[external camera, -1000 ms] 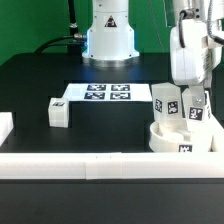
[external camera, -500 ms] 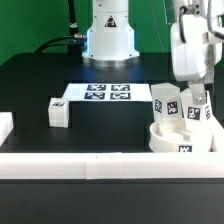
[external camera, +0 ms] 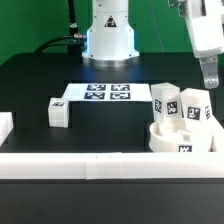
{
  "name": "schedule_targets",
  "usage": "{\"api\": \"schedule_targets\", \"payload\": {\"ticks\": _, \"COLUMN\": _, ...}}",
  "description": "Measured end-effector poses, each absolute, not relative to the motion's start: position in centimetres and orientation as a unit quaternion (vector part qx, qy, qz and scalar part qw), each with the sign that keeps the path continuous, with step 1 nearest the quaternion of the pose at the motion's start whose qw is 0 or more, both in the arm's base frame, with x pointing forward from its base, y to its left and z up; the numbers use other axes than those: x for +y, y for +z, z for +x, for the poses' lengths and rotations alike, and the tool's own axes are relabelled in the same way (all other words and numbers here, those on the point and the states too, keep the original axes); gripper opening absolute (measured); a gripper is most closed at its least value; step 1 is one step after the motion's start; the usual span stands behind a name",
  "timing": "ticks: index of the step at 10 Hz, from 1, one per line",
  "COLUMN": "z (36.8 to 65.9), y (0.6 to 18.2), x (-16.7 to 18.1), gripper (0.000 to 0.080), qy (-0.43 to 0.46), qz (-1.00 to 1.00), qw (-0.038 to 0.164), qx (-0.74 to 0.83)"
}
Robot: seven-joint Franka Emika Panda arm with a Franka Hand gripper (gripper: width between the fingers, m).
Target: Assemble stool
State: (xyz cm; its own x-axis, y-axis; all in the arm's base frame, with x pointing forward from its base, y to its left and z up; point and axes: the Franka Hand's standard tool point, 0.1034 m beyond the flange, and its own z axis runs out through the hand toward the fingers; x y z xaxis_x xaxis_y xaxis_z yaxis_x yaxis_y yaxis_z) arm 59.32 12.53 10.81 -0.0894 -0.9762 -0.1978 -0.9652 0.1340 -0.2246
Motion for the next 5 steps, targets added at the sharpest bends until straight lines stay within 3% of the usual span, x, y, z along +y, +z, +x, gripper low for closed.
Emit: {"api": "schedule_targets", "payload": {"ticks": 5, "z": 59.67, "y": 11.47, "x": 13.30, "gripper": 0.0649, "qy": -0.031, "qz": -0.850, "qw": 0.115, "qx": 0.513}}
